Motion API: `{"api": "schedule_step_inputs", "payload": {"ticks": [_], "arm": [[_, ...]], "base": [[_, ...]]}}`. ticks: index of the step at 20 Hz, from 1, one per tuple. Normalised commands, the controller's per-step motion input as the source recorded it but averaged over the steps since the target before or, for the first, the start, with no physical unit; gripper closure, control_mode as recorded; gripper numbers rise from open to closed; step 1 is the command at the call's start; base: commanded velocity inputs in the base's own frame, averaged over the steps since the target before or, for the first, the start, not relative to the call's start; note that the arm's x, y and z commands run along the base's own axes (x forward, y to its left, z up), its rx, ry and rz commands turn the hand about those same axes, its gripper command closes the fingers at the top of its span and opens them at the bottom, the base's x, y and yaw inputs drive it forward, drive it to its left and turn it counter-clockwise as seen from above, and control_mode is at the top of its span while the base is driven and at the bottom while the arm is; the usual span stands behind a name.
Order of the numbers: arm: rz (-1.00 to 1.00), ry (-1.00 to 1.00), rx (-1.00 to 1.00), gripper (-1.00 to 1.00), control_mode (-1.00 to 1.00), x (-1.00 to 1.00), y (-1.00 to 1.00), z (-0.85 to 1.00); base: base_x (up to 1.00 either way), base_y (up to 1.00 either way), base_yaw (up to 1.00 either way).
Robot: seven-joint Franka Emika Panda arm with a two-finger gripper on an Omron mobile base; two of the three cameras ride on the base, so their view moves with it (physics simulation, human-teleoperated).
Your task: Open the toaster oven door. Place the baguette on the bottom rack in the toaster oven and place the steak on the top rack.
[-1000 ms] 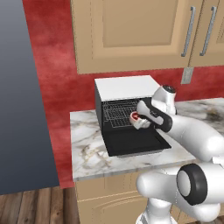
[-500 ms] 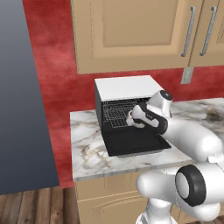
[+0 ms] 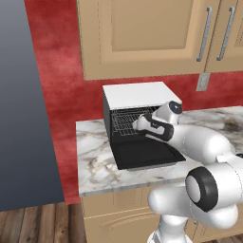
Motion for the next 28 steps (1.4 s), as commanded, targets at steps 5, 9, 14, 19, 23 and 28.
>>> {"api": "schedule_step_inputs", "payload": {"ticks": [5,9,14,19,23,28], "arm": [[-0.13,-0.11,0.07,1.0,-1.0,0.02,0.0,-0.02],[-0.16,-0.02,0.01,-1.0,-1.0,0.36,0.0,0.18],[-0.14,0.0,0.0,-1.0,-1.0,0.13,0.0,0.06],[-0.09,0.0,0.0,-1.0,-1.0,0.0,0.0,0.26],[-0.04,0.01,0.0,-1.0,-1.0,0.07,0.0,0.64],[0.0,0.03,0.0,-1.0,-1.0,-0.07,-0.03,0.09]], "base": [[0.0,0.0,0.0],[0.0,0.0,0.0],[0.0,0.0,0.0],[0.0,0.0,0.0],[0.0,0.0,0.0],[0.0,0.0,0.0]]}}
